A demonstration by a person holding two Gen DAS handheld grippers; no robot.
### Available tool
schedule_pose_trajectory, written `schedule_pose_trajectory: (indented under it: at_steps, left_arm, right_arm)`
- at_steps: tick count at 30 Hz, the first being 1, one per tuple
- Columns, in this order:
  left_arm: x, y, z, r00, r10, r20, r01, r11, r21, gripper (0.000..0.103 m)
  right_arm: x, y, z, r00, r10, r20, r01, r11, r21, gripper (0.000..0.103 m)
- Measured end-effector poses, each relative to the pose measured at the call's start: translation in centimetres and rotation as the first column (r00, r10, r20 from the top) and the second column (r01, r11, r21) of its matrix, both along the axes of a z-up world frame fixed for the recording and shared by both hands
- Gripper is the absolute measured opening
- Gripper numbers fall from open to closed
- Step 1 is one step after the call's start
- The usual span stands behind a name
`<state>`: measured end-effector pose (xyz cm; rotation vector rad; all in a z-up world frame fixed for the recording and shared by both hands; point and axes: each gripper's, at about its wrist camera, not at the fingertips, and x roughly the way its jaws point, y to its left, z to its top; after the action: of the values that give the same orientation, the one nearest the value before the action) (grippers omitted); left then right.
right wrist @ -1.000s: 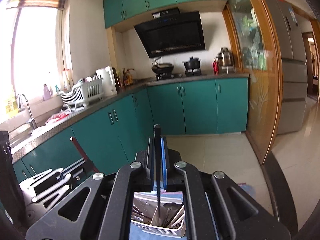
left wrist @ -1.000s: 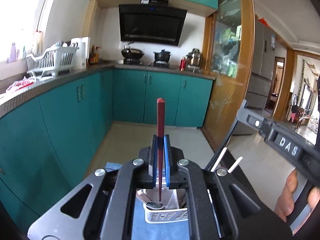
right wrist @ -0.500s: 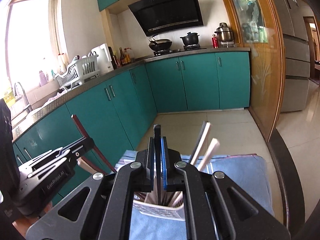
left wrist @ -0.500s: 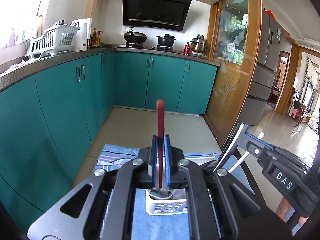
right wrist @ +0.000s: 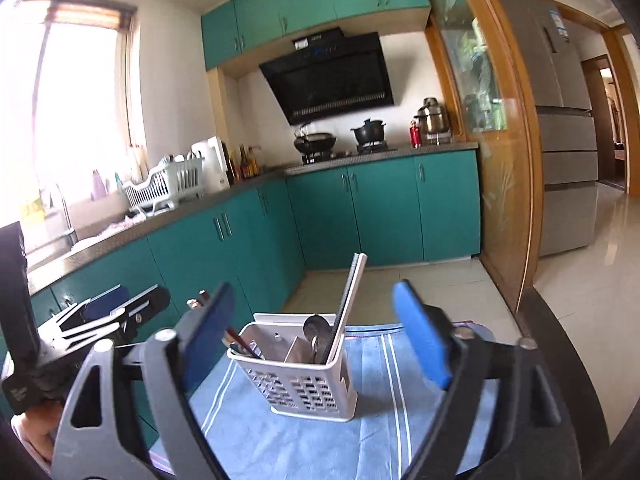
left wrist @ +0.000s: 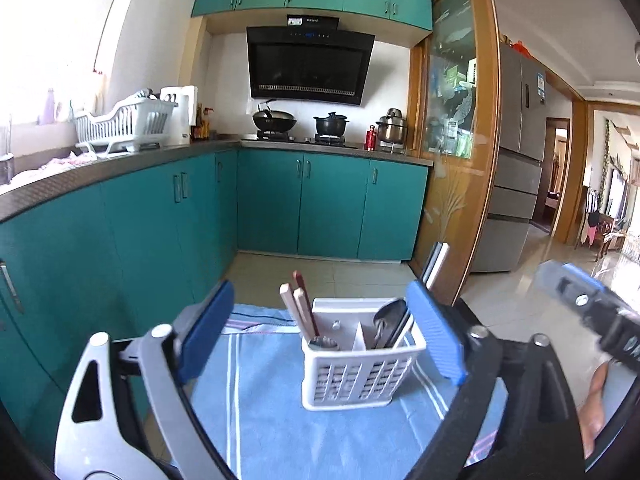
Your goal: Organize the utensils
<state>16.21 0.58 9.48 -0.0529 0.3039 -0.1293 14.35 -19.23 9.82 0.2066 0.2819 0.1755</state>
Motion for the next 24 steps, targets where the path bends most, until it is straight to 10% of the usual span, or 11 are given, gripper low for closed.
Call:
schedule_pose_trajectory:
  at_steps: [14, 24]
  left_arm:
    - [-7.9, 0.2, -5.0, 0.997, 0.063, -0.053, -0.057, 0.991, 0.117, 0.099]
    - [-13.2, 1.1, -8.3, 0.989, 0.071, -0.129, -0.052, 0.987, 0.150, 0.099]
  right_arm:
    - [-4.9, -0.6, -8.2, 0.974, -0.064, -0.217, 0.057, 0.998, -0.040, 0.100]
    - [-9.1, 2.2, -10.6, 0.970, -0.105, -0.220, 0.074, 0.987, -0.144, 0.100]
